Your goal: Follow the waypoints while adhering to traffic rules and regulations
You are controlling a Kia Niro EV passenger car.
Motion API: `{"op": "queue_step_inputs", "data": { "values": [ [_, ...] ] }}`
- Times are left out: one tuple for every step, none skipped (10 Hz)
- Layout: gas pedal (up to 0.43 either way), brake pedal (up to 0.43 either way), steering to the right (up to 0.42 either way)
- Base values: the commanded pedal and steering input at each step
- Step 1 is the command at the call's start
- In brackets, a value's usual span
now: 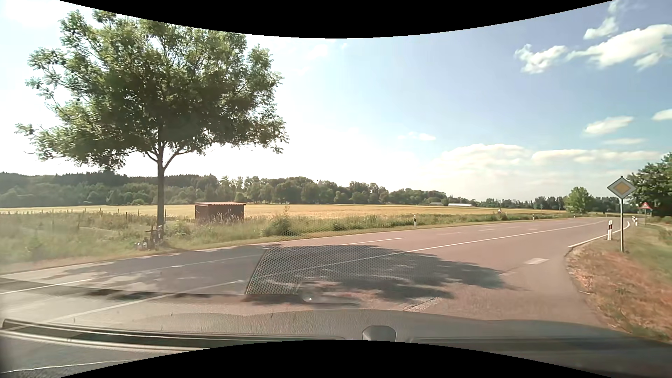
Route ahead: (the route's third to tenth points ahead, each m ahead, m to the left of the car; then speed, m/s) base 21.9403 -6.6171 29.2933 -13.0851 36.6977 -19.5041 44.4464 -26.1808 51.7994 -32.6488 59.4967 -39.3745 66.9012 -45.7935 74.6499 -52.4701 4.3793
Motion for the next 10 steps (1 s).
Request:
{"op": "queue_step_inputs", "data": {
  "values": [
    [0.378, 0.006, 0.2],
    [0.378, 0.006, 0.209],
    [0.37, 0.006, 0.22],
    [0.358, 0.006, 0.232],
    [0.35, 0.006, 0.237],
    [0.35, 0.006, 0.237],
    [0.35, 0.006, 0.237],
    [0.339, 0.006, 0.237],
    [0.339, 0.006, 0.238],
    [0.339, 0.006, 0.239]
  ]
}}
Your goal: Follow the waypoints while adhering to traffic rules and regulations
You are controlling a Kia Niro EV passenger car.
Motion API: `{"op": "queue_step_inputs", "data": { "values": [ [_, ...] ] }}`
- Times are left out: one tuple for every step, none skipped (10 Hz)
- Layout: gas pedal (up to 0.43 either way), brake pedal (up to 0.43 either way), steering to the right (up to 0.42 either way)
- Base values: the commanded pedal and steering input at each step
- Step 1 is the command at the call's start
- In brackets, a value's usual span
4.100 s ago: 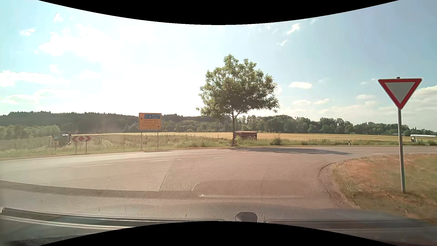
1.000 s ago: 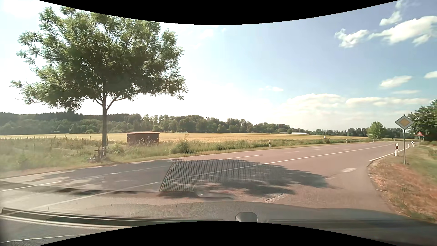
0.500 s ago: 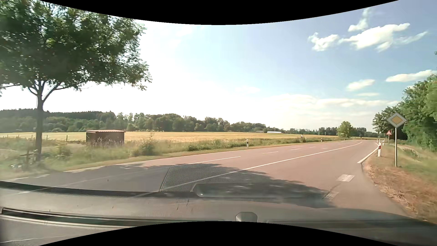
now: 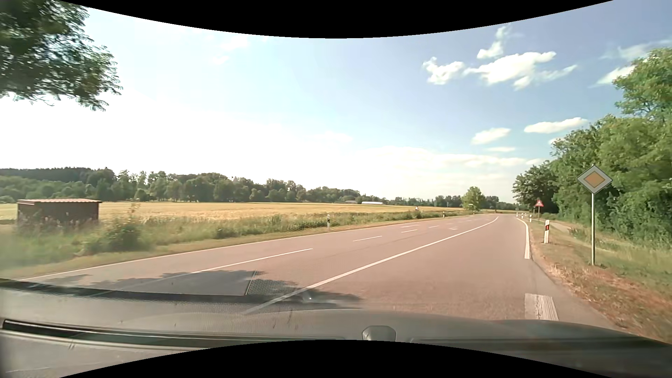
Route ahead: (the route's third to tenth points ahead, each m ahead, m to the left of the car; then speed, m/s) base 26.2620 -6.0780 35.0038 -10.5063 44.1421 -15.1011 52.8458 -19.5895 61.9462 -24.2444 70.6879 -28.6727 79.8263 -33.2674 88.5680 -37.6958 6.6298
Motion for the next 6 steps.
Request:
{"op": "queue_step_inputs", "data": {
  "values": [
    [0.339, 0.006, 0.24],
    [0.331, 0.006, 0.241],
    [0.331, 0.006, 0.241],
    [0.331, 0.006, 0.236],
    [0.331, 0.006, 0.228],
    [0.331, 0.006, 0.215]
  ]
}}
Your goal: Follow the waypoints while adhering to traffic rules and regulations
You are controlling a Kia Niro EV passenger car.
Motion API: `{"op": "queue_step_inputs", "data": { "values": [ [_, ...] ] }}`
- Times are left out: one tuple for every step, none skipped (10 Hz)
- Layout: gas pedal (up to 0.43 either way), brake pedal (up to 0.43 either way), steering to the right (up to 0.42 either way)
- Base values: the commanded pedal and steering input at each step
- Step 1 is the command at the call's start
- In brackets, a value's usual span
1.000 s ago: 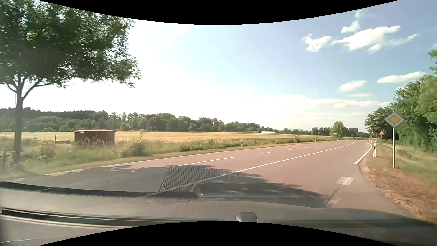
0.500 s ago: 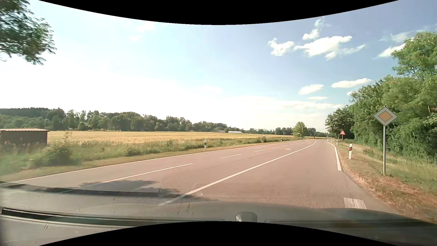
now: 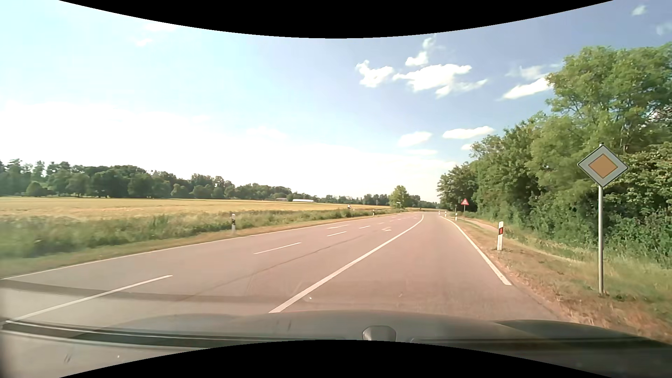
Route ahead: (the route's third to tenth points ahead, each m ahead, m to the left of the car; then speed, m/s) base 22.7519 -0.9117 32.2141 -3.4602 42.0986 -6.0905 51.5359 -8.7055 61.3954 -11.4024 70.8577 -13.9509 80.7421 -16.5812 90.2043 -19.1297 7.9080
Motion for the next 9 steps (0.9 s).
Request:
{"op": "queue_step_inputs", "data": {
  "values": [
    [0.331, 0.006, 0.2],
    [0.331, 0.006, 0.179],
    [0.331, 0.006, 0.16],
    [0.331, 0.006, 0.136],
    [0.331, 0.006, 0.119],
    [0.331, 0.006, 0.099],
    [0.339, 0.006, 0.083],
    [0.339, 0.006, 0.064],
    [0.339, 0.006, 0.049]
  ]
}}
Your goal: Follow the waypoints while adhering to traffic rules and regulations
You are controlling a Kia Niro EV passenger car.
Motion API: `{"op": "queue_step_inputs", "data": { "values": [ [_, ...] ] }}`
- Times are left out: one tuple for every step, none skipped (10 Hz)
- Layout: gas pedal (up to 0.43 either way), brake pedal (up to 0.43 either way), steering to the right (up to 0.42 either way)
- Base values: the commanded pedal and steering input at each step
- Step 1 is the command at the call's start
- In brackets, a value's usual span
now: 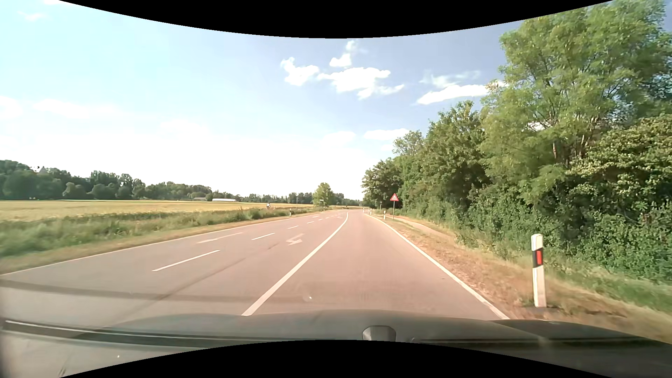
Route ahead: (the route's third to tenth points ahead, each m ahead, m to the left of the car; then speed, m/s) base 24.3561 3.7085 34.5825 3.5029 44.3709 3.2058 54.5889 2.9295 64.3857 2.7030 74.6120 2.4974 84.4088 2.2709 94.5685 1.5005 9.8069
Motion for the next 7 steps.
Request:
{"op": "queue_step_inputs", "data": {
  "values": [
    [0.339, 0.006, 0.029],
    [0.339, 0.006, 0.012],
    [0.339, 0.006, 0.002],
    [0.35, 0.006, 0.0],
    [0.358, 0.006, 0.0],
    [0.358, 0.006, 0.0],
    [0.358, 0.006, 0.0]
  ]
}}
